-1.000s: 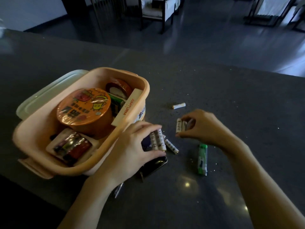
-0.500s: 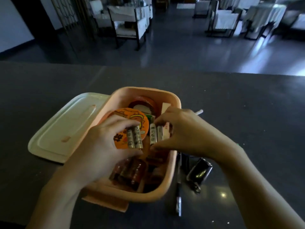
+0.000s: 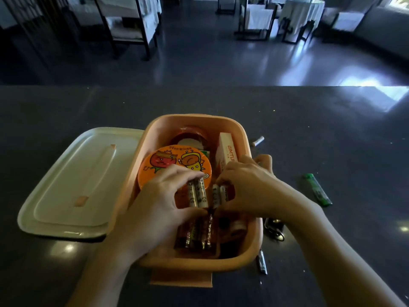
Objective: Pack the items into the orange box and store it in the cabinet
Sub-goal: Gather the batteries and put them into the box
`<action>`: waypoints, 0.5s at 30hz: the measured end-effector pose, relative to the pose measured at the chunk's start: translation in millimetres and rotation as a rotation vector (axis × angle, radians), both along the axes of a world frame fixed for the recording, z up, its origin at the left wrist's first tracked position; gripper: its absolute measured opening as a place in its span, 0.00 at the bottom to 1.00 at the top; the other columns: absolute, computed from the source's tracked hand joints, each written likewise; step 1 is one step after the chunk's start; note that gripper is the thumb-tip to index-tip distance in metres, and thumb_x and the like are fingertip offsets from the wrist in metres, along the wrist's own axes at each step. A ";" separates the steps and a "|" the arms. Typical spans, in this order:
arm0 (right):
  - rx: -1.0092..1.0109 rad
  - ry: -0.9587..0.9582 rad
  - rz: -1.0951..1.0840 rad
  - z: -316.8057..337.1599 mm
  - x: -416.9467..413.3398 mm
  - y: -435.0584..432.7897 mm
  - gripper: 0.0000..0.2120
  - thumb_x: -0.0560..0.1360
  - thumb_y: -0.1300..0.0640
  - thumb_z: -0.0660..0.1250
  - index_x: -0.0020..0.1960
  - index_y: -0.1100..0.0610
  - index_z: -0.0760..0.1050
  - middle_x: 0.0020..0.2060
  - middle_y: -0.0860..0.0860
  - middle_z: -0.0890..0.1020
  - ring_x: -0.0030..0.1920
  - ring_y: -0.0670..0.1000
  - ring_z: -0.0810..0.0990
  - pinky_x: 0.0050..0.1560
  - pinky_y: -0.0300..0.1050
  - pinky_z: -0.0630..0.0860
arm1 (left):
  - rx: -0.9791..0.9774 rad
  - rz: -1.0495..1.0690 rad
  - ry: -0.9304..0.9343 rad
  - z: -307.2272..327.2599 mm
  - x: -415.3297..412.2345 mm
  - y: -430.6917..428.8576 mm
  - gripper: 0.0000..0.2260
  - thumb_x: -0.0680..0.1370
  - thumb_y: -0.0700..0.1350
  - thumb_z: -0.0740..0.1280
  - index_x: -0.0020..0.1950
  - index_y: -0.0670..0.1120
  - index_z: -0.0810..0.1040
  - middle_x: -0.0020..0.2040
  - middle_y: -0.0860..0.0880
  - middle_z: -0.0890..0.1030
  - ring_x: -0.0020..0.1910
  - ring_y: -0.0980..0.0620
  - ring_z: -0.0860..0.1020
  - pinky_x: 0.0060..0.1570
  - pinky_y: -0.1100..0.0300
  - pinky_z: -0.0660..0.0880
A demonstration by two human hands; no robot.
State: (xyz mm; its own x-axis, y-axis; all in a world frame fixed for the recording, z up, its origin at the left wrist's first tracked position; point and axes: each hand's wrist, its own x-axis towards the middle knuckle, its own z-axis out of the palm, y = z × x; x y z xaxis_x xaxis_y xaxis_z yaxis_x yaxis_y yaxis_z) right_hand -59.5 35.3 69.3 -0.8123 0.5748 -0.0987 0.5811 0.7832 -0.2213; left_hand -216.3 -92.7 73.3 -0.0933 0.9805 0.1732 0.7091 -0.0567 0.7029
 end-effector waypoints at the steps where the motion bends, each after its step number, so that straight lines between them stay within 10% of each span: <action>1: -0.010 0.008 0.003 -1.8 1.3 1.0 0.22 0.65 0.34 0.65 0.53 0.45 0.75 0.50 0.42 0.73 0.53 0.46 0.63 0.55 0.48 0.58 | 0.007 0.003 0.002 -0.7 0.6 1.0 0.26 0.66 0.51 0.73 0.63 0.57 0.72 0.57 0.65 0.72 0.55 0.64 0.72 0.49 0.65 0.73; 15: -0.015 0.162 -0.109 16.9 35.4 29.7 0.25 0.68 0.42 0.70 0.63 0.40 0.69 0.64 0.40 0.68 0.65 0.46 0.61 0.58 0.45 0.53 | -0.105 -0.080 0.070 -9.9 21.3 30.0 0.26 0.67 0.50 0.74 0.63 0.56 0.69 0.58 0.60 0.69 0.58 0.64 0.66 0.55 0.74 0.64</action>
State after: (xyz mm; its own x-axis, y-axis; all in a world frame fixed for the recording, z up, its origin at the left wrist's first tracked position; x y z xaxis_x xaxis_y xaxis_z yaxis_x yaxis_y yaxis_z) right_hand -24.1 65.0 86.2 -0.7511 0.6600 0.0188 0.6184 0.7132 -0.3301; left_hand -195.0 -62.6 63.4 -0.0058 0.9974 0.0723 0.7529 -0.0432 0.6567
